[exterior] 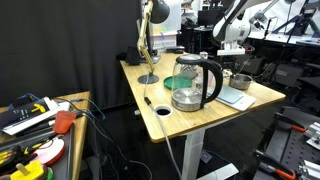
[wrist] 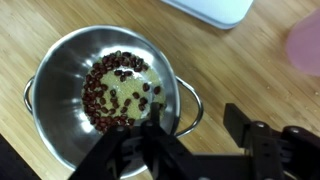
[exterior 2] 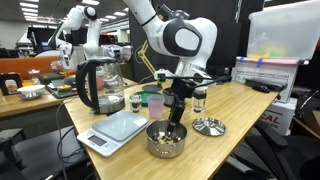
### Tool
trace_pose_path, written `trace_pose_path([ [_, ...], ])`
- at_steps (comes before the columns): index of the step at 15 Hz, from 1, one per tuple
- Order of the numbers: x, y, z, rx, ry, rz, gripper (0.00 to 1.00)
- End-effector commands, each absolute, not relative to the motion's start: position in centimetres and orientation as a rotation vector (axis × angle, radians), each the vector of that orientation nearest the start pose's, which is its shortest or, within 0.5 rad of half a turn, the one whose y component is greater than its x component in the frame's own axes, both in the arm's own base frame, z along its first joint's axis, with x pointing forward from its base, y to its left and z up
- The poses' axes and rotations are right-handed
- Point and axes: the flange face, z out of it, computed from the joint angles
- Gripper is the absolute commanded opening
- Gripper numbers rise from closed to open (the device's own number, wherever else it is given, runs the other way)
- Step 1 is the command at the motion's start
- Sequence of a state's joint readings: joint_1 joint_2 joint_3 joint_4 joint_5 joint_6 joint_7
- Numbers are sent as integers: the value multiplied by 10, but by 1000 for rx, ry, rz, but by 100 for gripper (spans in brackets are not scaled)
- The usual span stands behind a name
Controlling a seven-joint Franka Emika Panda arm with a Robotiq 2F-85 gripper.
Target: Put the silver pot on the kitchen scale
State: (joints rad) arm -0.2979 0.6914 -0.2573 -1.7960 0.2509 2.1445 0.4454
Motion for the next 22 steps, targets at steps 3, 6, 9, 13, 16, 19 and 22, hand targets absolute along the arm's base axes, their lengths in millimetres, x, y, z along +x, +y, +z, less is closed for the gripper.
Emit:
trace_pose_path([
  [3,536,-317,154,-2546,1652,523,23],
  [6,537,-319,154,-2536,1655,539,3],
  [9,537,-321,153,-2533,1657,552,6],
  [13,539,-325,155,-2519,1662,575,6],
  [16,541,-329,167,-2514,1665,549,6],
  [19,545,-333,183,-2511,1678,510,6],
  [22,544,-333,194,-2497,1699,482,6],
])
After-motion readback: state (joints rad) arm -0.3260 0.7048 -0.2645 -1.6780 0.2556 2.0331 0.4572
